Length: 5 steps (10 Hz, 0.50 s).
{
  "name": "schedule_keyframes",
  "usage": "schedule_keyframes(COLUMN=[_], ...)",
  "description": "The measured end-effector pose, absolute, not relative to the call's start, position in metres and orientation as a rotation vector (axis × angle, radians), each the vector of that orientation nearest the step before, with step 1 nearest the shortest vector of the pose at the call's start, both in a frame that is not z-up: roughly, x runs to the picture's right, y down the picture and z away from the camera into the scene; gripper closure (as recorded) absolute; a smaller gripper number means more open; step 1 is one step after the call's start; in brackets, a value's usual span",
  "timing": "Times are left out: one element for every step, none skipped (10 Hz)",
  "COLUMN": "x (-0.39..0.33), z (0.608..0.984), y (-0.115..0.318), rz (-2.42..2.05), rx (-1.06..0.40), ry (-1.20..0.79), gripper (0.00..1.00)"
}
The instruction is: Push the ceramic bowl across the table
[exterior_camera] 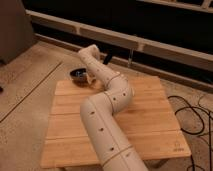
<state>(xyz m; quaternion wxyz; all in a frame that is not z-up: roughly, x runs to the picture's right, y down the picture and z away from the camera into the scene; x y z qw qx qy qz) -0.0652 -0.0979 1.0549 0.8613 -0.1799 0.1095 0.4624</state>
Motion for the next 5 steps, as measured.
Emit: schedule_keyframes(x=[-0.0634, -0.0627, -0.0643, -0.0660, -0.0659], z=[1.0565, 1.0561, 1.0561, 1.0561, 1.0560], y=[-0.1037, -0.1051, -0.1046, -0.1045, -0.1045], rz=[0.978, 0.979, 0.978, 0.976, 0.976], rx=[-0.366, -0.364, -0.365, -0.366, -0.366], ry=[0.206, 0.203, 0.203, 0.202, 0.202], gripper=[0.35, 0.35, 0.35, 0.35, 0.35])
